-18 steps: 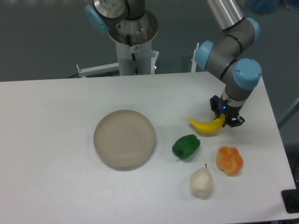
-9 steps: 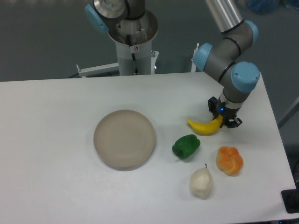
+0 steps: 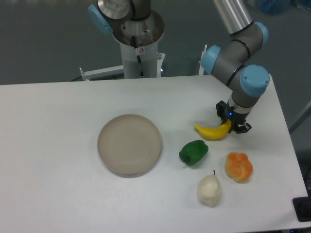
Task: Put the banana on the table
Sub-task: 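Hold the banana on the table with the gripper closed, then open the gripper and raise it off the banana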
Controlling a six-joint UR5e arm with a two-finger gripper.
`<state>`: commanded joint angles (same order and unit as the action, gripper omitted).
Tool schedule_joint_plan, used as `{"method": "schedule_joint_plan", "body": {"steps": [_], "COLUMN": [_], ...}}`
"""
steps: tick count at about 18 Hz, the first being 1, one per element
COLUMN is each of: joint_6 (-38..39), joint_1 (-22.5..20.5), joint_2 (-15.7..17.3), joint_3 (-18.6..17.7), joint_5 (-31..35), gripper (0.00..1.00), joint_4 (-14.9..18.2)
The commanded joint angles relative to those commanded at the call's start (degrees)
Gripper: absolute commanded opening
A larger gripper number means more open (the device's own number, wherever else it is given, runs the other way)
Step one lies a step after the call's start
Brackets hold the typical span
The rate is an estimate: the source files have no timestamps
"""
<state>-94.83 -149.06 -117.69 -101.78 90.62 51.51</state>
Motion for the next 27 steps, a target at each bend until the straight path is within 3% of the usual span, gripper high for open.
{"method": "schedule_joint_plan", "body": {"steps": [7, 10, 13, 14, 17, 19, 22, 27], "joint_6": [0.26, 0.35, 0.27, 0.18, -0.17, -0.09, -0.09, 0.53], "joint_1": [0.26, 0.35, 0.26, 0.26, 0.26, 0.26, 0.18, 0.61], "joint_2": [-0.26, -0.35, -0.26, -0.26, 0.26, 1.05, 1.76, 2.9], "joint_3": [0.0, 0.09, 0.09, 0.17, 1.14, 1.58, 2.72, 4.74], "joint_5": [0.09, 0.09, 0.09, 0.09, 0.0, -0.44, -0.53, -1.67], "gripper": [0.39, 0.51, 0.55, 0.6, 0.86, 0.94, 1.0, 1.0], "joint_4": [0.0, -0.09, -0.09, -0.09, 0.0, 0.17, 0.26, 0.26]}}
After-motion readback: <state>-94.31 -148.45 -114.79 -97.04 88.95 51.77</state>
